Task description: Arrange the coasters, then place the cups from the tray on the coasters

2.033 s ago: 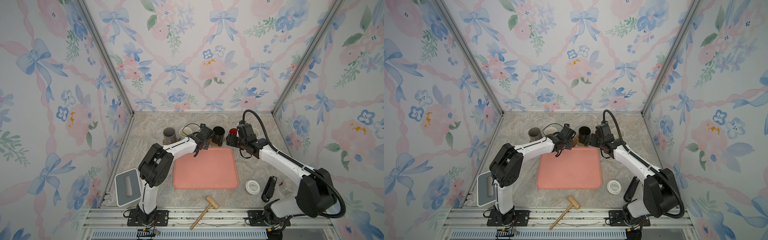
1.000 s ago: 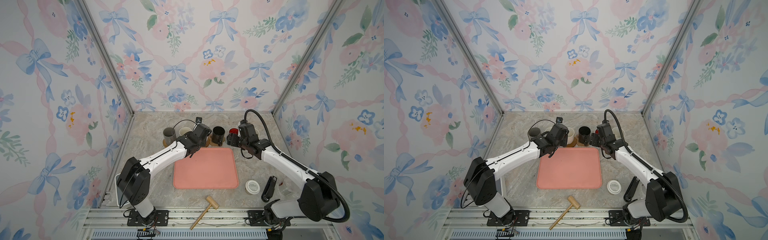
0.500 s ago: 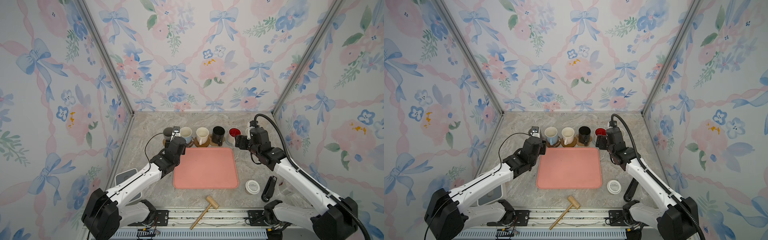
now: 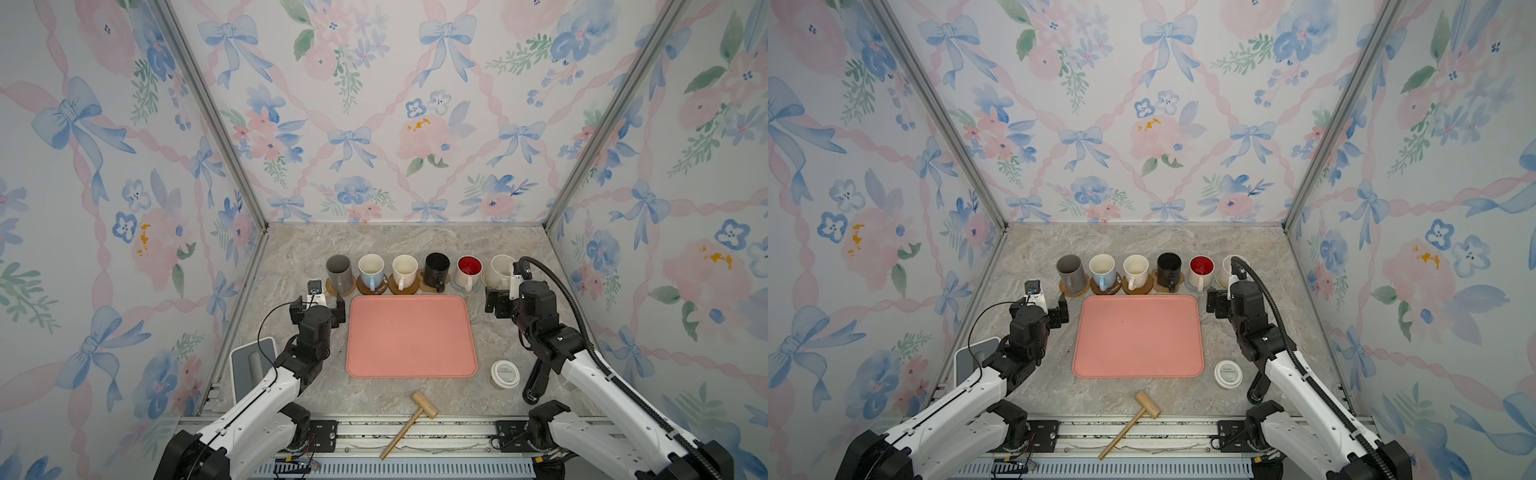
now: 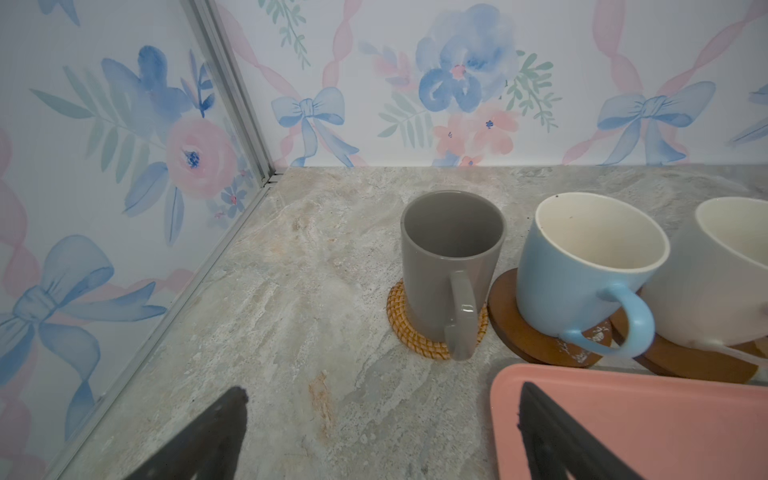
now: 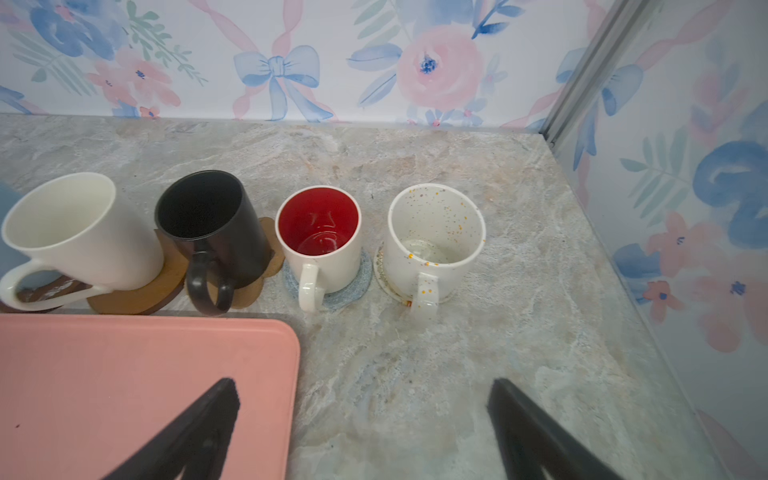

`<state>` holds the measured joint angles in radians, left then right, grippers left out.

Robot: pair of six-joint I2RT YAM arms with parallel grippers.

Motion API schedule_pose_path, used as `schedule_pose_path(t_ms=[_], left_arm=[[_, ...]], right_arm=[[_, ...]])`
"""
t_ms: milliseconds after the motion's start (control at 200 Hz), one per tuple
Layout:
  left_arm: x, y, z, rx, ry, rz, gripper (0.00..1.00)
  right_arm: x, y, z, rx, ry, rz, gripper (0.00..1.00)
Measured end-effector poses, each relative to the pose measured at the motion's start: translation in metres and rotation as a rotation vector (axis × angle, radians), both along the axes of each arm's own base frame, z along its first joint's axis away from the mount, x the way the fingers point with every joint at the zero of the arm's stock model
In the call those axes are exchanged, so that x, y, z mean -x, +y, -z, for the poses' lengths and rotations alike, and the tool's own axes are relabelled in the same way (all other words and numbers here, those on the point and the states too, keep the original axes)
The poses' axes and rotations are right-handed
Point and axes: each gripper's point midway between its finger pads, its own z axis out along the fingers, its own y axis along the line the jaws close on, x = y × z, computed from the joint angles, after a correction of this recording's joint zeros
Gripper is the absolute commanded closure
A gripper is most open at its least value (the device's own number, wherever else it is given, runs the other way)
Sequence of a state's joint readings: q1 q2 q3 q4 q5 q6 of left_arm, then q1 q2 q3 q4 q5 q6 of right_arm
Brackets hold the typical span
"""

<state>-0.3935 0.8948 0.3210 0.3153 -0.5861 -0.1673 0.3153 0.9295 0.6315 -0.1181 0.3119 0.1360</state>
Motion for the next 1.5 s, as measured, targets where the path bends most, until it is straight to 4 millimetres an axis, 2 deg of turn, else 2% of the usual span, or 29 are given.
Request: schedule_pose_path(t_ms=[150,220,390,525,685,1035,1295,1415,1500], left_arm=[[0.003,0.023,0.013,0.013,-0.022,-0.057,0.02],[0.002,0.029,0.013,0.018,-0.039,-0.073,0.02],[-0.001,0.045,0.016,0.012,-0.081,-0.109,0.02],[0.000,0.056,0.034,0.004,-0.069,-0.135,0.02],[0.001,0.060,0.050,-0.015,-0.050,-0.135,0.02],[-0.011,0.064,0.035,-0.001,-0.136,-0.107,0.02],[-0.017,0.062,0.027,0.005,-0.188,-0.071,0.02],[-0.020,0.058,0.026,0.000,-0.198,-0.042,0.02],[-0.020,0.056,0.023,0.004,-0.212,-0.023,0.02]], right_arm=[[-0.004,-0.034,0.026,-0.009,0.008,0.094,0.03],[-0.006,-0.048,0.039,-0.024,0.024,0.128,0.03],[-0.018,-0.066,0.067,-0.071,0.067,0.152,0.01],[-0.029,-0.063,0.078,-0.104,0.058,0.120,0.01],[-0.036,-0.057,0.086,-0.117,0.039,0.085,0.00],[-0.058,-0.058,0.094,-0.112,-0.020,0.061,0.00],[-0.067,-0.064,0.091,-0.100,-0.087,0.064,0.00],[-0.065,-0.064,0.097,-0.094,-0.091,0.061,0.00],[-0.067,-0.064,0.093,-0.092,-0.110,0.058,0.00]])
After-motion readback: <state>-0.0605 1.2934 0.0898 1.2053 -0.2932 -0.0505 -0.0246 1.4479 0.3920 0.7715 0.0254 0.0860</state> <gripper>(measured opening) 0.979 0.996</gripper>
